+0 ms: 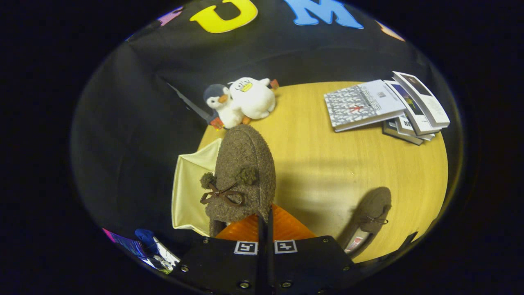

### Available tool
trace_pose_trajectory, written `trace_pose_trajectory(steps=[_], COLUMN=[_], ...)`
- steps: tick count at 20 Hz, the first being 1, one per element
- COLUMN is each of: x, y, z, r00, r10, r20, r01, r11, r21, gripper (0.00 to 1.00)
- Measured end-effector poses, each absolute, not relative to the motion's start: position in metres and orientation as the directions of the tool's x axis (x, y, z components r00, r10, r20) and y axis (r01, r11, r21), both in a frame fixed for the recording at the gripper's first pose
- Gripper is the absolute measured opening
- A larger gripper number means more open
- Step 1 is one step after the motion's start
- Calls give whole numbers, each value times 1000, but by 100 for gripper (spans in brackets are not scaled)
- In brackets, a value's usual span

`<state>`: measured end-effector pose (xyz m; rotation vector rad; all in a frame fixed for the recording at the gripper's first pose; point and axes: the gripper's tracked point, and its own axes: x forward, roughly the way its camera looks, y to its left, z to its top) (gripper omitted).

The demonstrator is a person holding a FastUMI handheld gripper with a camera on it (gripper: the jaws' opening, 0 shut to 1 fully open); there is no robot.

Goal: Open the storage box then place both shoes into the box .Put the left shoe in first, then the right shoe, with the right side of both shoes facing outward in a uniform manner.

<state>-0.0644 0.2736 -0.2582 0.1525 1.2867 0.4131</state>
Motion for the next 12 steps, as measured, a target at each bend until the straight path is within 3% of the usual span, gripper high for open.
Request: trace_pose_trajectory(steps=[5,12], x=[-61,-81], y=[359,452], z=[-258,-320], r00=[190,189], r10=[456,452], r20=[-870,-872], r01=[-275,-352], r11=[875,860], r21=[399,369], gripper=[1,1])
